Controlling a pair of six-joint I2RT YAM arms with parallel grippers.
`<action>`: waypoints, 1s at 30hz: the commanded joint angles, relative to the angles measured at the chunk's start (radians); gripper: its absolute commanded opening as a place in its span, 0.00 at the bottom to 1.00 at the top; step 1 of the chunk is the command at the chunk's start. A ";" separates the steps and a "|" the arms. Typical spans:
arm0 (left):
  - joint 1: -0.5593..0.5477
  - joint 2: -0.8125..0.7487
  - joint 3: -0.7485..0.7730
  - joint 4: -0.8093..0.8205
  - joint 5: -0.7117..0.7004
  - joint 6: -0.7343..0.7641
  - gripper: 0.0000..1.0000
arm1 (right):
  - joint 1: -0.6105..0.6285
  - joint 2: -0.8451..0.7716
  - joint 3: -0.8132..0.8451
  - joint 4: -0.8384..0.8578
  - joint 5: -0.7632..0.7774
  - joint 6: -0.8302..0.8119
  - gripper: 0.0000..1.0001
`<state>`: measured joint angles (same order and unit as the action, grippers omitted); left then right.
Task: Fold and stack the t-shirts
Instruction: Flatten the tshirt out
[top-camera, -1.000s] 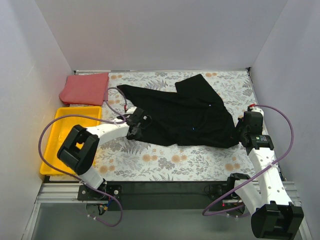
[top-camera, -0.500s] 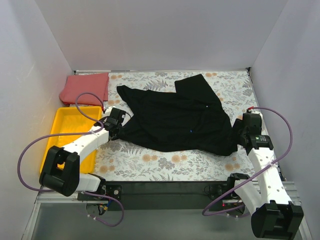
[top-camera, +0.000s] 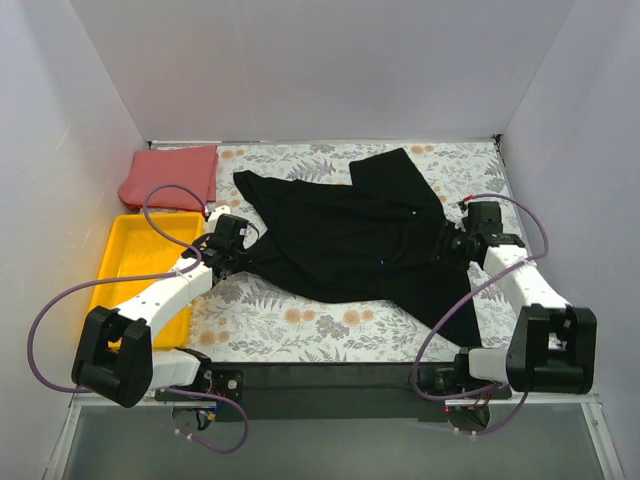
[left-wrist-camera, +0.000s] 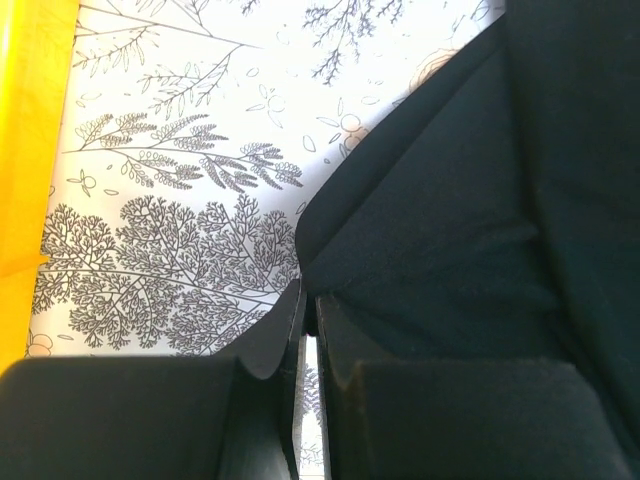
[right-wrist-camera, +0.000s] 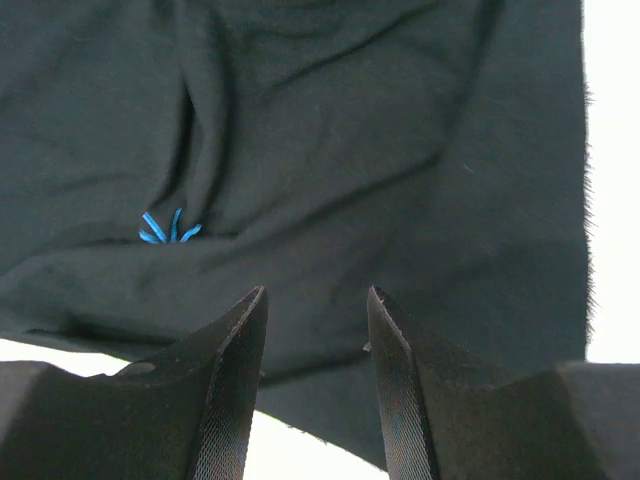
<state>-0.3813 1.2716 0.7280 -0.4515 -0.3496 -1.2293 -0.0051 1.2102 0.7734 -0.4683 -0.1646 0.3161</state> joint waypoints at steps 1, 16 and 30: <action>0.005 -0.038 -0.006 0.020 -0.011 0.013 0.00 | 0.036 0.106 0.030 0.126 -0.072 0.035 0.51; 0.148 0.149 0.164 0.056 0.060 0.028 0.00 | 0.074 0.618 0.283 0.367 -0.052 0.077 0.51; 0.163 0.285 0.277 0.151 0.089 0.086 0.00 | 0.090 0.649 0.642 0.080 0.135 -0.031 0.59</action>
<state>-0.2241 1.5986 1.0119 -0.3309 -0.2695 -1.1648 0.0746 2.0148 1.5204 -0.2687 -0.1291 0.3256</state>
